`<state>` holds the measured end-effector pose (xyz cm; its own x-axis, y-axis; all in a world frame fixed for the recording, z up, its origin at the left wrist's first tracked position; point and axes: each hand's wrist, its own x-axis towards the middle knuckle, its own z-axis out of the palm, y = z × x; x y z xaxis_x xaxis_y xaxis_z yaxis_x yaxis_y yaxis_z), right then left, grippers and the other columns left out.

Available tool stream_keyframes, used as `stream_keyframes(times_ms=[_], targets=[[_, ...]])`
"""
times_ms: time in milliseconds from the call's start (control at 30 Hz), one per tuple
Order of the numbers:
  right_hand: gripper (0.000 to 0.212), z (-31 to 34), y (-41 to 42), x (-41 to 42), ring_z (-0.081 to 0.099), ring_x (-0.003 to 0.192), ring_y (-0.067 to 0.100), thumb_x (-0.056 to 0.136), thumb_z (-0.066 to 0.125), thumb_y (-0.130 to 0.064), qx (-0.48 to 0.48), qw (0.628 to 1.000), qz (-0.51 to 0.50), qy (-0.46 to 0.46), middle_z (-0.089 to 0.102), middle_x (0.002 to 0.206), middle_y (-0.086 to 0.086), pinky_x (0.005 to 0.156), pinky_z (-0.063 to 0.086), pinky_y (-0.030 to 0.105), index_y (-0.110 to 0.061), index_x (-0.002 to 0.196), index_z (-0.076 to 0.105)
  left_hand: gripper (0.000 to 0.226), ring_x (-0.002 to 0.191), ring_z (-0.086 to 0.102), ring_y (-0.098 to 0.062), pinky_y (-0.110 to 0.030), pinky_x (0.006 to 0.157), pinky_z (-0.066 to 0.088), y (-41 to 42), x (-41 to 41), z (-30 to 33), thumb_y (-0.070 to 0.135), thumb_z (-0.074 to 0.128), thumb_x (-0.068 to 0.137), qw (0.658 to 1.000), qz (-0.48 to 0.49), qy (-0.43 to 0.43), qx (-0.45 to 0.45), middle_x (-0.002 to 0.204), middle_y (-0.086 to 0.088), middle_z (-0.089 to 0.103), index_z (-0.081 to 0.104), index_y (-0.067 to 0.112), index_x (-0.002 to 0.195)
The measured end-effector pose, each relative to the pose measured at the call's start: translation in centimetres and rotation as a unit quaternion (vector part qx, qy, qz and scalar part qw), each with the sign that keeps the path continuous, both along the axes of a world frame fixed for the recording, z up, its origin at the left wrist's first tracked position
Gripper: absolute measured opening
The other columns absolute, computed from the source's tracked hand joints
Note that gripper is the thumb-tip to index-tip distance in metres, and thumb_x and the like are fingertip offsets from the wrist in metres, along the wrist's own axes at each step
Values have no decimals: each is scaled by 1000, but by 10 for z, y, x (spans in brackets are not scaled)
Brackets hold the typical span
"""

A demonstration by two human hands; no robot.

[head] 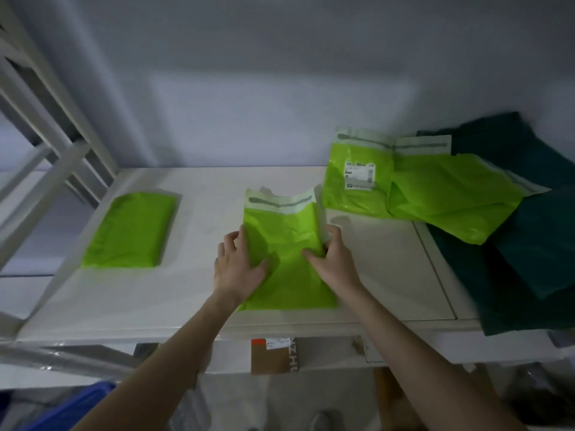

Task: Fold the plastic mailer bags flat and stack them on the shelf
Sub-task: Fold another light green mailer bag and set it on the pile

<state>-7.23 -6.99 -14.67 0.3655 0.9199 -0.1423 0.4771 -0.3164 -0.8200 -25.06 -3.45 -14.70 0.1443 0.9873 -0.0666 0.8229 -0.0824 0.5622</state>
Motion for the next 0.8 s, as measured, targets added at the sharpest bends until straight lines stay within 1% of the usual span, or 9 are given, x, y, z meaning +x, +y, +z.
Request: stream_keyframes(times_ms=[67, 133, 233, 300, 400, 500, 633, 733, 800], targets=[[59, -7, -1, -6, 55, 108, 29, 80, 72, -23, 28, 997, -1, -69, 58, 116, 13, 78, 43, 29, -9, 128, 40, 79, 133, 24, -27, -41, 106, 26, 0, -4, -5, 42, 59, 84, 999, 4, 19, 28, 146, -5, 23, 20, 17, 147], [61, -9, -2, -9, 44, 116, 30, 79, 72, -26, 31, 988, 0, -153, 49, 124, 14, 92, 38, 35, -6, 129, 42, 73, 134, 22, -25, -41, 107, 26, 3, -5, -6, 42, 58, 84, 999, -10, 34, 33, 146, -3, 22, 25, 18, 145], [53, -8, -5, -13, 44, 113, 34, 80, 70, -25, 62, 968, -10, -241, 48, 121, 17, 91, 42, 42, -2, 124, 49, 61, 134, 25, -25, -41, 105, 28, 4, -7, -5, 37, 55, 85, 996, -38, 30, 69, 144, -5, 28, 35, 16, 139], [41, -6, -8, -18, 50, 107, 36, 84, 61, -23, 109, 954, -4, -279, 53, 116, 18, 85, 49, 46, 0, 117, 54, 54, 129, 34, -27, -41, 102, 33, 0, -7, -3, 37, 44, 84, 990, -68, 16, 119, 139, -8, 38, 45, 12, 132], [46, -4, -11, -34, 56, 108, 34, 85, 40, -30, 114, 938, 77, -318, 58, 118, 16, 87, 50, 41, -1, 117, 57, 55, 120, 48, -30, -41, 97, 41, -7, -4, -7, 37, 31, 83, 975, -155, 22, 158, 132, -10, 51, 54, 8, 125], [50, -13, -13, -45, 59, 113, 30, 88, 34, -32, 63, 921, 151, -354, 61, 123, 15, 91, 51, 45, -3, 120, 60, 52, 119, 53, -31, -43, 100, 44, -9, 1, -20, 33, 28, 92, 964, -219, 63, 136, 131, -12, 55, 55, 6, 127], [52, -23, -13, -47, 57, 118, 27, 90, 31, -33, 13, 917, 171, -360, 61, 127, 9, 94, 48, 49, -7, 124, 58, 54, 127, 48, -34, -49, 102, 42, -7, 1, -38, 32, 24, 95, 958, -238, 113, 112, 134, -15, 54, 54, 3, 129], [52, -23, -13, -45, 57, 117, 28, 90, 31, -33, -1, 917, 171, -359, 61, 127, 9, 94, 48, 49, -6, 124, 58, 56, 129, 46, -33, -46, 105, 39, -6, 0, -38, 34, 22, 95, 958, -242, 110, 108, 136, -14, 52, 52, 5, 132], [57, -20, -12, -45, 51, 124, 28, 90, 27, -36, -1, 918, 184, -351, 56, 133, 11, 100, 44, 48, -5, 130, 53, 63, 134, 41, -29, -43, 110, 35, -6, -1, -34, 42, 19, 92, 961, -235, 93, 114, 142, -11, 47, 45, 7, 138]])
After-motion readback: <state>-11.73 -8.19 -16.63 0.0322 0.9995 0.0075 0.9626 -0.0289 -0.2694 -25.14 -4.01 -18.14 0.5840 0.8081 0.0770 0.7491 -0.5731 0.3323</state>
